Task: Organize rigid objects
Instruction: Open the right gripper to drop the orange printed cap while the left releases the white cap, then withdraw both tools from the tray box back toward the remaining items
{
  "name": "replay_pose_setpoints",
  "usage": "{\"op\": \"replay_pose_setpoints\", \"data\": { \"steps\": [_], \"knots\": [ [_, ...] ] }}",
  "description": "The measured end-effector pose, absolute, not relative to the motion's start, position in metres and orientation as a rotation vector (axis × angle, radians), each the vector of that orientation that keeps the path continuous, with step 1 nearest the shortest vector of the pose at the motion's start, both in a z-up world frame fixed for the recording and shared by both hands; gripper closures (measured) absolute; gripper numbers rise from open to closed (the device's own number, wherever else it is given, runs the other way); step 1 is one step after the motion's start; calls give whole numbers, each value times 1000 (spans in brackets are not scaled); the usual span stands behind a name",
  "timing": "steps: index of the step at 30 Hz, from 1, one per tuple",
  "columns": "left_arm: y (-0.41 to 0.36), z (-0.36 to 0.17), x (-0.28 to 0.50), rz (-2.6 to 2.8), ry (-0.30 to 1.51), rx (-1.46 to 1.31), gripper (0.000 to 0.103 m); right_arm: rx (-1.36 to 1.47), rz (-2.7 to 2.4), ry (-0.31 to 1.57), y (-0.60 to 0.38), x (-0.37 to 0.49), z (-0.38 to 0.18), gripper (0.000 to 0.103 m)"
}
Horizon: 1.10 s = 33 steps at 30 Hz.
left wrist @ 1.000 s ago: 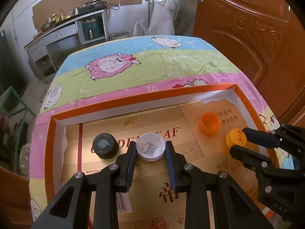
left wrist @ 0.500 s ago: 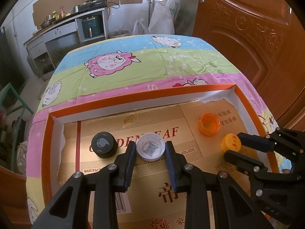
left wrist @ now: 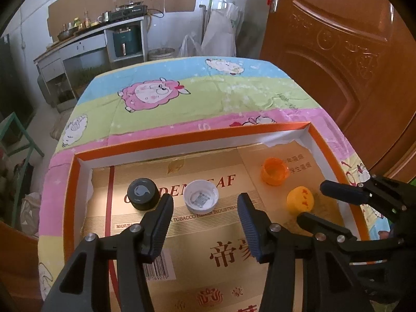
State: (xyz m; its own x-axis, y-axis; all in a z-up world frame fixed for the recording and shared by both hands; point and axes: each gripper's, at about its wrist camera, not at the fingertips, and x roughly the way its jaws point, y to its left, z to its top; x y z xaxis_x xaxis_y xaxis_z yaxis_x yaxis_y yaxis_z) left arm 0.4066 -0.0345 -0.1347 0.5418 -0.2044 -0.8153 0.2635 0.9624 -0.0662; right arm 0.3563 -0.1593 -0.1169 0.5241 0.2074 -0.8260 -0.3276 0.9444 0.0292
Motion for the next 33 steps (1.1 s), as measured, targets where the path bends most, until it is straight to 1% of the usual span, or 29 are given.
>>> {"op": "replay_pose_setpoints", "data": {
  "steps": [17, 33],
  "knots": [
    [-28, -110, 380, -251, 907, 62, 52, -89, 324, 947, -160, 335, -103, 54],
    [-18, -84, 337, -231, 851, 20, 52, -55, 296, 897, -159, 300, -78, 54]
  ]
}}
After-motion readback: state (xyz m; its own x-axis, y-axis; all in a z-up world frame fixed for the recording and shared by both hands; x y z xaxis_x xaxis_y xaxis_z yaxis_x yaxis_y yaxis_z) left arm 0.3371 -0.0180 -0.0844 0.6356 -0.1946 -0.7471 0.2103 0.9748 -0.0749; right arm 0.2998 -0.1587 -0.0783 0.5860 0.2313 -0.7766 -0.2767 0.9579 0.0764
